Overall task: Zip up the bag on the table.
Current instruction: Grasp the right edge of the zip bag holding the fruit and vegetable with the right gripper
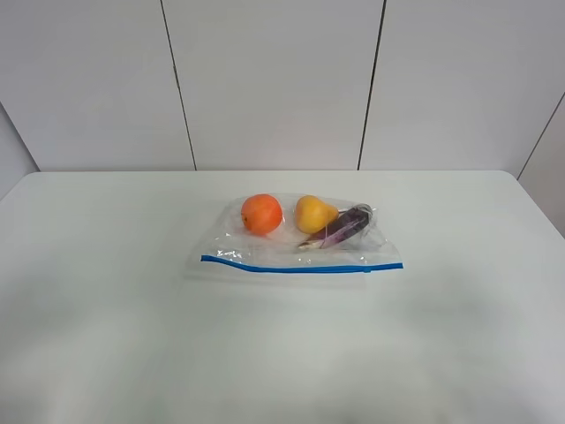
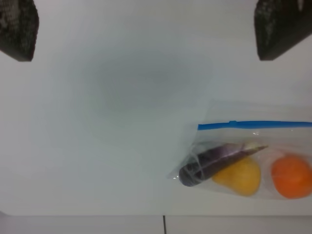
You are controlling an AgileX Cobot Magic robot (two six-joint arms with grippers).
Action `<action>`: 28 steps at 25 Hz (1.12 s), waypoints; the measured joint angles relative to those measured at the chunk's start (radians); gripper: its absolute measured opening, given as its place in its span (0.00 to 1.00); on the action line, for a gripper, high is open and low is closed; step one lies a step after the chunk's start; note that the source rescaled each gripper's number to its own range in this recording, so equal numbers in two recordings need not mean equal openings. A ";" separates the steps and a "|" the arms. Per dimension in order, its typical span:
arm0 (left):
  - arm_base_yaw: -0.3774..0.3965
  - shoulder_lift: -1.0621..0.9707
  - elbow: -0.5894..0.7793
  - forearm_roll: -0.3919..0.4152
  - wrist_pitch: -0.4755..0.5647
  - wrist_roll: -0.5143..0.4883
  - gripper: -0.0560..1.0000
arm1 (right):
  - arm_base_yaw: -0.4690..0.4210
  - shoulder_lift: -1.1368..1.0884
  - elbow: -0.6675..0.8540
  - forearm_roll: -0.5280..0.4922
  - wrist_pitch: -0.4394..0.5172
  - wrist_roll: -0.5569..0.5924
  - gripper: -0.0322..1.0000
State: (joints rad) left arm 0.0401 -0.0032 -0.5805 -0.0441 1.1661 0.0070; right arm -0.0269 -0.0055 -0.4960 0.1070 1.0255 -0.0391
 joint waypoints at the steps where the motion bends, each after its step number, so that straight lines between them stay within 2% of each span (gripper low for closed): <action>1: 0.000 0.000 0.000 0.000 0.000 0.000 0.98 | 0.000 0.000 0.000 0.003 0.000 0.000 0.96; 10: 0.000 0.000 0.000 0.000 0.000 0.000 0.98 | 0.000 0.000 0.000 0.014 -0.003 -0.001 0.96; 13: 0.000 0.000 0.000 0.000 0.000 0.000 0.98 | 0.000 0.060 -0.028 0.021 -0.005 -0.001 0.96; 23: 0.000 0.000 0.000 0.000 0.000 0.000 0.98 | 0.000 0.584 -0.268 0.072 -0.066 -0.002 0.95; 28: 0.000 0.000 0.000 0.000 0.000 0.000 0.98 | 0.000 0.862 -0.374 0.214 -0.091 -0.097 0.94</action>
State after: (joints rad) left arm 0.0401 -0.0032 -0.5805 -0.0441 1.1661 0.0070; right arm -0.0269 0.8569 -0.8702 0.3208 0.9348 -0.1363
